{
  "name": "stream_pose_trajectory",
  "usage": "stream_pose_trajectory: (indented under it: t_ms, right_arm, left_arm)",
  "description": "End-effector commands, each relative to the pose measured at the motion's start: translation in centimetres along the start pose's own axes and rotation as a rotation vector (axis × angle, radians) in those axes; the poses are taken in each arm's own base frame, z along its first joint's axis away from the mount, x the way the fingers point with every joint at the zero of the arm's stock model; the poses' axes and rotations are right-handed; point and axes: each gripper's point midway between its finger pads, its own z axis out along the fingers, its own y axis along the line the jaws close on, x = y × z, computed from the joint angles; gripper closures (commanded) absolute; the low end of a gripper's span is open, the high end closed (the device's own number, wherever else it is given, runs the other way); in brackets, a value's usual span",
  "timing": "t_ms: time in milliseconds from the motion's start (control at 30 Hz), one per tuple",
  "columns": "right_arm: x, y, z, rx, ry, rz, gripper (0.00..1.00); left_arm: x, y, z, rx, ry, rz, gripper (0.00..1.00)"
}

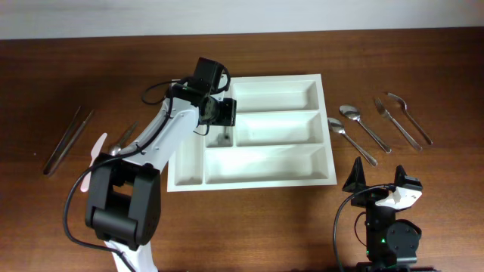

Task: Pack container
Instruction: 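Carry the spoon over the tray and drop it in the narrow left slot, then return the left gripper and grasp the second small spoon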

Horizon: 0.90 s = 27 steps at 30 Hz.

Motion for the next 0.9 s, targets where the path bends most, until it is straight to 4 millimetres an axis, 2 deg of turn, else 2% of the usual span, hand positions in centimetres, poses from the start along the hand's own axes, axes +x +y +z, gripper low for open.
stream_pose_trajectory:
  t_ms: [0, 100, 200, 233, 300, 367, 400, 433, 500, 567, 600, 700, 767, 867]
  right_arm:
    - [-0.1, -0.2, 0.0, 0.013, -0.009, -0.009, 0.01]
    - [-0.1, -0.2, 0.0, 0.013, -0.009, -0.009, 0.01]
    - [-0.1, -0.2, 0.0, 0.013, -0.009, -0.009, 0.01]
    - [-0.1, -0.2, 0.0, 0.013, -0.009, -0.009, 0.01]
    - [-0.1, -0.2, 0.0, 0.013, -0.009, -0.009, 0.01]
    - [-0.1, -0.2, 0.0, 0.013, -0.009, -0.009, 0.01]
    - [-0.1, -0.2, 0.0, 0.013, -0.009, -0.009, 0.01]
    - [-0.1, -0.2, 0.0, 0.013, -0.009, -0.009, 0.01]
    - [-0.1, -0.2, 0.0, 0.013, -0.009, -0.009, 0.01]
    - [-0.1, -0.2, 0.0, 0.013, -0.009, -0.009, 0.01]
    - [-0.1, -0.2, 0.0, 0.013, -0.009, -0.009, 0.01]
    - [-0.1, -0.2, 0.0, 0.013, -0.009, -0.009, 0.01]
    - [-0.1, -0.2, 0.0, 0.013, -0.009, -0.009, 0.01]
    - [-0.1, -0.2, 0.0, 0.013, -0.009, -0.009, 0.01]
  left_arm:
    - [-0.8, 1.5, -1.1, -0.057, -0.022, 0.043, 0.37]
    - [-1.1, 4.2, -4.1, -0.148, -0.022, 0.086, 0.34]
    - [-1.3, 8.1, -8.2, -0.287, -0.035, 0.129, 0.27]
    - [-1.3, 10.7, -11.1, -0.374, -0.047, 0.146, 0.26]
    - [-1.3, 13.4, -14.3, -0.436, -0.063, 0.171, 0.26]
    - [-1.0, 15.2, -16.1, -0.462, -0.068, 0.181, 0.26]
    - [-0.6, 17.0, -17.4, -0.486, -0.065, 0.171, 0.26]
    - [-0.4, 18.1, -17.9, -0.497, -0.06, 0.163, 0.23]
    - [0.9, 20.3, -18.0, -0.464, -0.01, 0.208, 0.18]
    - [1.9, 21.1, -17.3, -0.412, 0.027, 0.276, 0.18]
    - [2.4, 22.5, -16.8, -0.406, 0.043, 0.29, 0.18]
    - [2.8, 25.0, -15.8, -0.419, 0.066, 0.295, 0.15]
    - [3.2, 25.5, -15.0, -0.388, 0.074, 0.278, 0.13]
    - [3.3, 24.6, -12.9, -0.258, 0.067, 0.335, 0.13]
